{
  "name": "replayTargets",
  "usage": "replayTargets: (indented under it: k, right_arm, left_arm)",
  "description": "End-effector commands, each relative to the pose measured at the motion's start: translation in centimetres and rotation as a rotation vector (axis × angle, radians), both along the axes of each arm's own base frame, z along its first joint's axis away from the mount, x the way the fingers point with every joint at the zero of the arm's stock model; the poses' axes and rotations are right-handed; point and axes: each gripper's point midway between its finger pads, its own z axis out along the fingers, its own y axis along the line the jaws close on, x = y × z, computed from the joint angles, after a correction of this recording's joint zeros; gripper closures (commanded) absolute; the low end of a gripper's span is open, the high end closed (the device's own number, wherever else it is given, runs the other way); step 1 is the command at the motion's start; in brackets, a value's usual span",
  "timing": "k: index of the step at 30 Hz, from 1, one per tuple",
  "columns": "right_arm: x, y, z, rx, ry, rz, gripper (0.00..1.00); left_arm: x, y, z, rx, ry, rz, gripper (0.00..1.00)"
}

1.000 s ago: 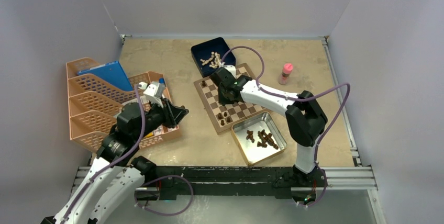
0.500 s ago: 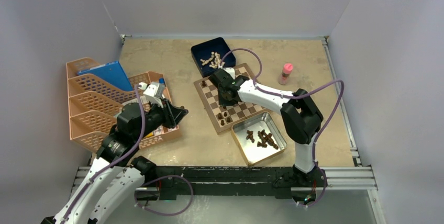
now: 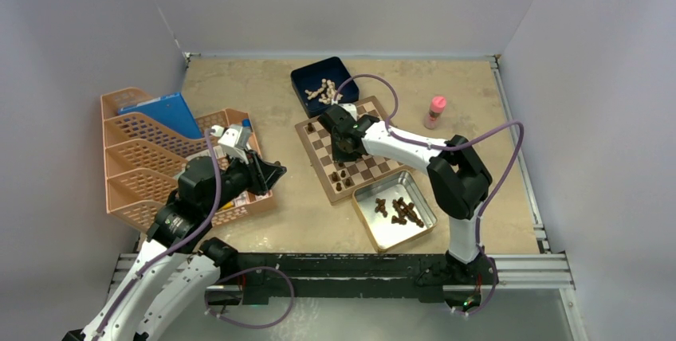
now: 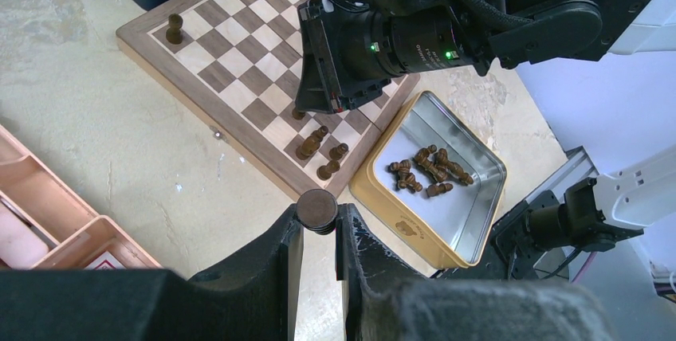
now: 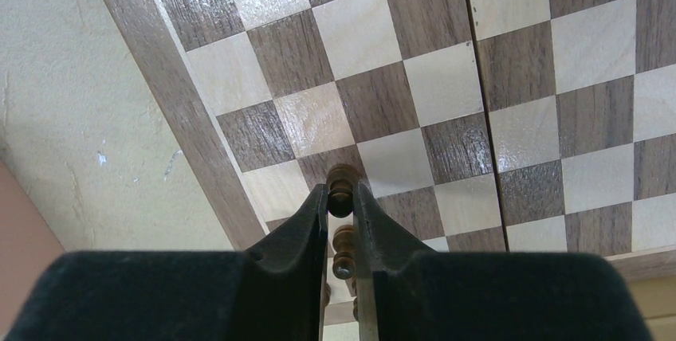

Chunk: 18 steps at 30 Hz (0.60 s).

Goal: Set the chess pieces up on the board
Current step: Place the chess piece on the chessboard.

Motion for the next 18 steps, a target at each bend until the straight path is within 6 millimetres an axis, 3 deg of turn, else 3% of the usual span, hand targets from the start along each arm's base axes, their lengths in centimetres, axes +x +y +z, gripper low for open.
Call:
replayTargets:
  k: [1,18]
  right_arm:
    - [0.05,0.45,0.86,0.019,-0.012,0.025,0.82]
    - [0.05,1.06,1.22,0.034,-0.011,0.039,0.75]
  left_arm:
    - [0.33,0.15,1.75,-0.024,-0.048,0.015,0.91]
    - [0.53,0.11,1.88,-0.022,-0.053,0.016,0.91]
